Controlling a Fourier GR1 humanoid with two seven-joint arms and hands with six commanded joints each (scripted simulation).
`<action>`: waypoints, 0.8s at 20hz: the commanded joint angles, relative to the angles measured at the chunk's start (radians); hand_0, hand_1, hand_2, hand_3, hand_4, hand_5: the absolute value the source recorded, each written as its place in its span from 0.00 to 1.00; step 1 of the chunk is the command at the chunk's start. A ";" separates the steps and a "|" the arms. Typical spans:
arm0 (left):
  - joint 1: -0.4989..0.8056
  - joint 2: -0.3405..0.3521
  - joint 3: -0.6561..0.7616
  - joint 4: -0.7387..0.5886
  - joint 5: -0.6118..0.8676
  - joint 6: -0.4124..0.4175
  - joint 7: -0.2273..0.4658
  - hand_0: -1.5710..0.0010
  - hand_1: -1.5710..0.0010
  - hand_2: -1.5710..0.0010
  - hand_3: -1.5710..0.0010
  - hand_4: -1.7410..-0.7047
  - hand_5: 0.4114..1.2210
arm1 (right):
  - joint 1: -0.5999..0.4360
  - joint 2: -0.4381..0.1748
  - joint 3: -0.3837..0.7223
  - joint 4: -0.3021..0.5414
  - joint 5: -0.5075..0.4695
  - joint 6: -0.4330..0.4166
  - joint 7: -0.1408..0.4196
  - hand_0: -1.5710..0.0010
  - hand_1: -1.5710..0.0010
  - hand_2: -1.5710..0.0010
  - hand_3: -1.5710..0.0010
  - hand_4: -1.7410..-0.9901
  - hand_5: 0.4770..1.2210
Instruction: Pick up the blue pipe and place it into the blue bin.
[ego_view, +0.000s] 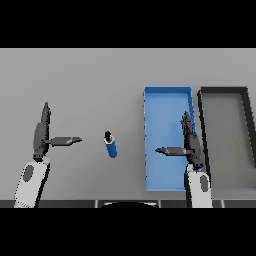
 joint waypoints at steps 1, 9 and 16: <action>0.000 0.001 0.002 0.000 0.001 -0.001 -0.005 1.00 1.00 1.00 1.00 0.71 0.22 | 0.000 0.002 0.001 0.000 0.001 -0.002 0.000 1.00 1.00 1.00 1.00 0.69 0.17; 0.062 0.143 -0.039 0.006 -0.006 -0.229 -0.144 1.00 1.00 1.00 1.00 0.70 0.22 | 0.079 -0.085 0.081 -0.079 0.111 0.045 -0.093 1.00 1.00 1.00 1.00 0.68 0.17; 0.088 0.191 -0.062 -0.025 0.021 -0.340 -0.199 1.00 1.00 1.00 1.00 0.69 0.23 | 0.089 -0.112 0.105 -0.121 0.142 0.056 -0.047 1.00 1.00 1.00 1.00 0.70 0.15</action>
